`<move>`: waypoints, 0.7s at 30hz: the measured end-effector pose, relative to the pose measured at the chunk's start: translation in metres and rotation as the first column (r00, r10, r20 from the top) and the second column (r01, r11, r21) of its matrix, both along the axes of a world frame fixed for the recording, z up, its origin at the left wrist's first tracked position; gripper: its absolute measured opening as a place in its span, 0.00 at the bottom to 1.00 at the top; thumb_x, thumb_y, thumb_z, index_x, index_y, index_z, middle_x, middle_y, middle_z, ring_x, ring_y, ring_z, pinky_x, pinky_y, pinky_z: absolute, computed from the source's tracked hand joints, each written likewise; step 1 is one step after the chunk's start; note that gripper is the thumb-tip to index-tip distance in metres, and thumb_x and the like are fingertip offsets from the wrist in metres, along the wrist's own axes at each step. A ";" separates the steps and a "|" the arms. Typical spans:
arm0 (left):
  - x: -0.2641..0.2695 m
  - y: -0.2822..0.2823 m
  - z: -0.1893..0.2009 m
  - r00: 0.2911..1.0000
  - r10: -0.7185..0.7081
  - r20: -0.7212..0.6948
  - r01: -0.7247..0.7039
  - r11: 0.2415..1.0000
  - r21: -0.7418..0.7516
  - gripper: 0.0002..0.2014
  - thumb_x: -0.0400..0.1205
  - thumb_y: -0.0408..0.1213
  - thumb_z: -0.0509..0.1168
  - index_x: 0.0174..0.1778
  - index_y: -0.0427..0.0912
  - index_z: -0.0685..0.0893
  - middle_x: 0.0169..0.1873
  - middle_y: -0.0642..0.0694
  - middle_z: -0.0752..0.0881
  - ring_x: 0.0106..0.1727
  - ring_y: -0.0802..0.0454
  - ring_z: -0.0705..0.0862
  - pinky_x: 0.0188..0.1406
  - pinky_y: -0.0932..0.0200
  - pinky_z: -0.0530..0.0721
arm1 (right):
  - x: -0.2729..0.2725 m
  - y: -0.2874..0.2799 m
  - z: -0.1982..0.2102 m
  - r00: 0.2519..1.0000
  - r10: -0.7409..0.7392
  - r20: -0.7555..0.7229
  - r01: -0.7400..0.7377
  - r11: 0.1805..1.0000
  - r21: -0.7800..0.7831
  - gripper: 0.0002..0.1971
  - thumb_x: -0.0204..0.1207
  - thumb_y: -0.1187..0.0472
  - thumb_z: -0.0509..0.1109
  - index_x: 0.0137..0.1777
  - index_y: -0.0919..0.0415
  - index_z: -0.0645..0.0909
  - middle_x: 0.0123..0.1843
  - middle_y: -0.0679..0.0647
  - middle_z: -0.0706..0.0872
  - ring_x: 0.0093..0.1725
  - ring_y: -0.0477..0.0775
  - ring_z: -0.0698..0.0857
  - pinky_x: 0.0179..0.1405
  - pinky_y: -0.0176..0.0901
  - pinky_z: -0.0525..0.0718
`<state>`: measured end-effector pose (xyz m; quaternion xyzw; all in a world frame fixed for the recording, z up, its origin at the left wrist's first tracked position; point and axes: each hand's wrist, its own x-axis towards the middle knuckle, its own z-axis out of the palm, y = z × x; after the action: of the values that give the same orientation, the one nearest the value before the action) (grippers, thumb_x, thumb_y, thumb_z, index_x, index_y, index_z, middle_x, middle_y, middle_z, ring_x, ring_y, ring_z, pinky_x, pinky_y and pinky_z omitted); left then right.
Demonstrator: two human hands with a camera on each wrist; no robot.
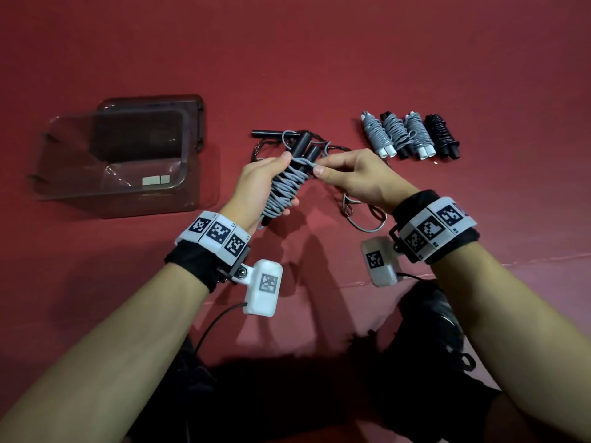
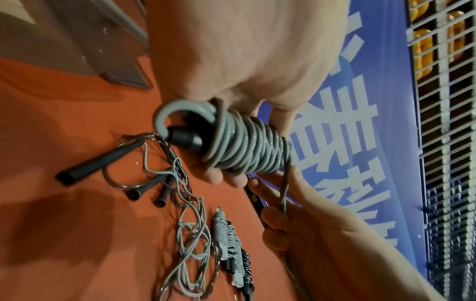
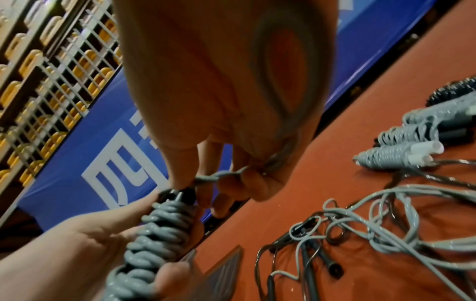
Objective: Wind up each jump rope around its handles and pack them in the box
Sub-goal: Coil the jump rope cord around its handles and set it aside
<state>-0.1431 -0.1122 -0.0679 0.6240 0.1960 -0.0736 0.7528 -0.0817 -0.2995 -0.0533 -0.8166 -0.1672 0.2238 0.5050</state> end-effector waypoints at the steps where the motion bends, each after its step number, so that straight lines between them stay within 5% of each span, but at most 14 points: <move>1: 0.000 0.000 0.002 1.000 0.001 -0.027 -0.002 0.999 -0.037 0.16 0.86 0.47 0.66 0.56 0.36 0.87 0.35 0.40 0.88 0.26 0.43 0.85 0.20 0.58 0.81 | 0.001 -0.001 0.001 1.000 0.002 -0.003 -0.002 1.000 0.012 0.11 0.84 0.59 0.72 0.59 0.65 0.90 0.24 0.34 0.81 0.25 0.34 0.75 0.30 0.24 0.70; 6: -0.001 0.003 0.017 0.993 -0.105 -0.052 0.087 0.957 -0.276 0.20 0.85 0.47 0.56 0.53 0.35 0.86 0.35 0.40 0.84 0.27 0.43 0.82 0.24 0.56 0.78 | -0.001 0.005 -0.009 0.983 -0.068 -0.172 0.105 0.970 0.218 0.05 0.76 0.60 0.80 0.50 0.57 0.91 0.30 0.46 0.83 0.26 0.42 0.72 0.26 0.33 0.71; 10: 0.003 0.006 0.031 0.995 -0.098 -0.027 0.077 0.900 -0.429 0.21 0.84 0.47 0.51 0.50 0.35 0.83 0.38 0.41 0.84 0.28 0.45 0.79 0.25 0.57 0.77 | -0.004 0.000 -0.023 0.943 -0.063 -0.328 0.193 0.904 0.381 0.19 0.59 0.46 0.89 0.47 0.51 0.92 0.39 0.56 0.79 0.29 0.46 0.71 0.28 0.42 0.65; 13: 0.008 0.012 0.030 0.999 -0.044 -0.022 0.036 0.962 -0.272 0.19 0.84 0.47 0.53 0.50 0.36 0.83 0.37 0.40 0.84 0.28 0.43 0.79 0.24 0.57 0.76 | -0.006 -0.002 -0.015 0.941 -0.069 -0.331 0.217 0.875 0.433 0.20 0.69 0.52 0.82 0.59 0.58 0.87 0.45 0.53 0.86 0.30 0.39 0.80 0.29 0.33 0.72; 15: 0.007 0.012 0.024 0.999 0.035 -0.022 -0.035 0.999 -0.027 0.17 0.83 0.46 0.59 0.46 0.36 0.85 0.33 0.38 0.85 0.26 0.41 0.83 0.24 0.55 0.79 | -0.003 0.001 -0.006 0.981 -0.161 -0.110 0.183 0.955 0.234 0.25 0.72 0.50 0.81 0.67 0.57 0.82 0.53 0.45 0.90 0.42 0.37 0.86 0.45 0.31 0.81; 17: 0.005 0.007 0.016 0.998 0.068 -0.014 -0.064 0.979 0.193 0.13 0.82 0.45 0.62 0.42 0.41 0.87 0.29 0.39 0.87 0.25 0.42 0.86 0.26 0.54 0.82 | -0.002 0.007 -0.003 0.979 -0.165 0.123 0.157 0.985 0.073 0.28 0.74 0.47 0.81 0.71 0.54 0.80 0.59 0.42 0.88 0.46 0.37 0.85 0.51 0.31 0.82; 21: 0.001 0.000 0.005 0.997 0.077 0.018 -0.079 0.970 0.229 0.13 0.77 0.49 0.63 0.41 0.45 0.88 0.33 0.37 0.90 0.27 0.41 0.88 0.26 0.56 0.82 | -0.007 0.022 -0.005 0.988 -0.117 0.099 0.104 0.986 0.131 0.19 0.80 0.59 0.77 0.69 0.61 0.82 0.41 0.48 0.90 0.38 0.42 0.85 0.42 0.36 0.82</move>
<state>-0.1418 -0.1126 -0.0626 0.6988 0.2243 -0.0181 0.6790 -0.0889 -0.2772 -0.0581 -0.8020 -0.1622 0.1405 0.5575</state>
